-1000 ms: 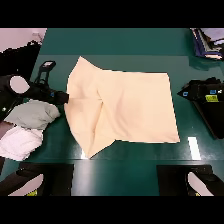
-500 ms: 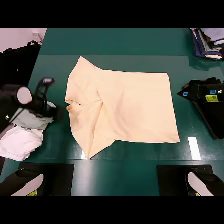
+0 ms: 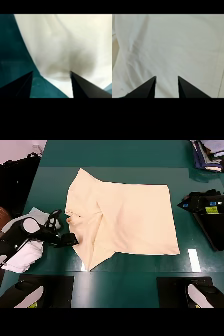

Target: Fold the shirts.

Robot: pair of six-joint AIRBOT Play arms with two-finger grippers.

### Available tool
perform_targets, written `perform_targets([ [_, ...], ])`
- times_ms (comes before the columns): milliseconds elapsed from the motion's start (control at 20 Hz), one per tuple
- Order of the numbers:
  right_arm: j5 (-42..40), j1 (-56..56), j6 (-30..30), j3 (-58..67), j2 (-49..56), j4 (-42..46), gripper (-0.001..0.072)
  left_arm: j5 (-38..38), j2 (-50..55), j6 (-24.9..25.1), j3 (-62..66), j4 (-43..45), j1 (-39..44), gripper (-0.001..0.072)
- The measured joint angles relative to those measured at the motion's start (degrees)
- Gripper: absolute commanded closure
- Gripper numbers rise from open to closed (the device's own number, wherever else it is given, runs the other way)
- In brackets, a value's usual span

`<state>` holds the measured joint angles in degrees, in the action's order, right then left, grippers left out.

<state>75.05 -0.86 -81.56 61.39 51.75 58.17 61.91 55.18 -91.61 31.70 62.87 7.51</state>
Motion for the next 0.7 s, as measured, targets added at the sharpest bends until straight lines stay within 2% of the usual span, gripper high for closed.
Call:
perform_targets([
  [200, -0.07, 0.00, 0.28, 0.00, 0.00, -0.02, 0.0405, -4.00, -0.17, -0.02, -4.02, -5.55, -0.04, 0.0166],
  [250, -0.07, 0.00, 0.33, 0.00, 0.00, -0.02, 0.0406, -5.03, -0.20, -0.04, -4.46, -6.86, -0.04, 0.0253],
  [300, -0.07, 0.00, 0.35, 0.00, 0.00, -0.02, 0.0405, -6.56, -0.20, -0.02, -4.96, -7.58, -0.02, 0.0493],
  [350, 0.00, 0.00, 0.44, 0.00, 0.00, -0.04, 0.0405, -7.74, -0.04, 0.00, -5.29, -7.56, -0.02, 0.0650],
  [400, 0.17, 0.00, 0.46, 0.00, 0.00, -0.04, 0.0405, -8.44, -0.04, 0.04, -5.51, -8.00, -0.04, 0.0684],
  [550, 1.64, 0.07, 0.46, 0.00, 0.00, 0.35, 0.0405, -8.66, -0.07, 0.42, -5.03, -9.33, -0.02, 0.0684],
  [700, 5.86, 1.70, 0.48, -0.90, -0.39, 2.71, 0.0405, -5.84, -0.09, 2.73, -0.85, -9.14, 0.00, 0.0684],
])
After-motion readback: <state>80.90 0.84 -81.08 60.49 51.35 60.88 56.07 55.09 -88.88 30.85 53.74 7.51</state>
